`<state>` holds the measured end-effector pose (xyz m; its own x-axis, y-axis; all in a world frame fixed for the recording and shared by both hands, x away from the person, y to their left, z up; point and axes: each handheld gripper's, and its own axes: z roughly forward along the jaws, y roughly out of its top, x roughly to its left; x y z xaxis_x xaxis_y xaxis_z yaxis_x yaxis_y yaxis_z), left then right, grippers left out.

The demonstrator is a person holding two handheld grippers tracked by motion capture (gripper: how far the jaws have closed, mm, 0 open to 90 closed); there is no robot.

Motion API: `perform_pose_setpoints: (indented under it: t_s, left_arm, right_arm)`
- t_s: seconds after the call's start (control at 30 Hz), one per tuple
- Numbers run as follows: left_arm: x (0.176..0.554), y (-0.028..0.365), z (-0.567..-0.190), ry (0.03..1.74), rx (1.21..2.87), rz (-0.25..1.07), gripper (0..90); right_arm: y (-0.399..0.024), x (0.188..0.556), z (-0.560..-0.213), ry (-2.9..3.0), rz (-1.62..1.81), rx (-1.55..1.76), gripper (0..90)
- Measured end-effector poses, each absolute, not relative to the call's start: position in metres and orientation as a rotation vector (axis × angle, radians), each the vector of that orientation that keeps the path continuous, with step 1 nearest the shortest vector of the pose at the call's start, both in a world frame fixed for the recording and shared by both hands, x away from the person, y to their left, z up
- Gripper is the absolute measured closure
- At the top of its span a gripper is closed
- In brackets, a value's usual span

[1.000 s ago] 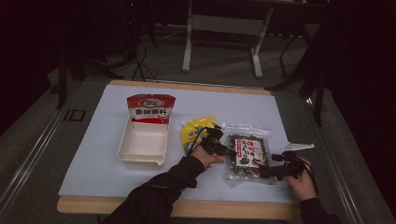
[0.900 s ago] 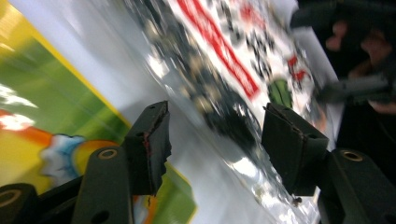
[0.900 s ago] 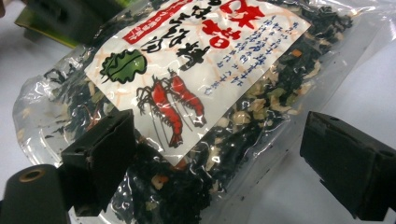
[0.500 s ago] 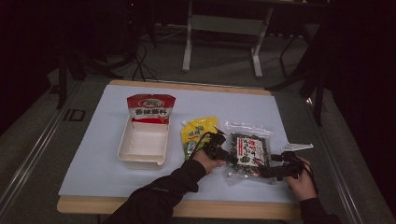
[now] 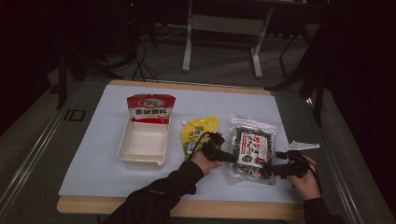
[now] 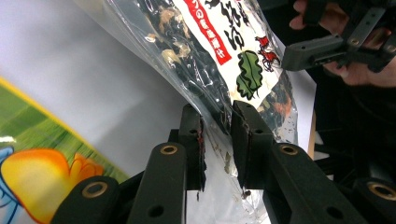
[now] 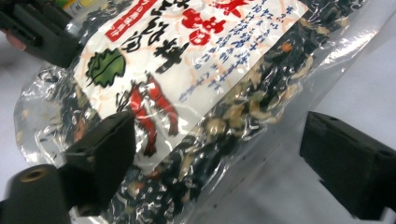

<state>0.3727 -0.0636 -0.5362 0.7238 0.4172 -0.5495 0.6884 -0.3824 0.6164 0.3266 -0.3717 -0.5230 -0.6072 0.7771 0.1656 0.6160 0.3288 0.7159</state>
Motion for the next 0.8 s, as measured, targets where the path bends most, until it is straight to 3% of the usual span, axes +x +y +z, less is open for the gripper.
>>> perform_pose_setpoints:
  t_s: [0.3, 0.67, 0.7, 0.8]
  left_arm:
    - [0.366, -0.062, -0.535, 0.778, 2.028, -0.336, 78.0]
    - [0.358, -0.057, -0.536, 0.708, 1.998, -0.281, 78.2]
    - [0.357, -0.057, -0.536, 0.706, 1.996, -0.279, 78.2]
    - [0.355, -0.055, -0.536, 0.692, 1.989, -0.266, 78.1]
  right_arm:
    - [-0.372, 0.326, -0.518, 2.342, 1.133, 1.313, 9.6]
    - [-0.376, 0.328, -0.515, 2.374, 1.205, 1.371, 15.5]
    - [-0.376, 0.328, -0.514, 2.395, 1.229, 1.367, 20.1]
    - [-0.374, 0.328, -0.513, 2.398, 1.237, 1.367, 22.5]
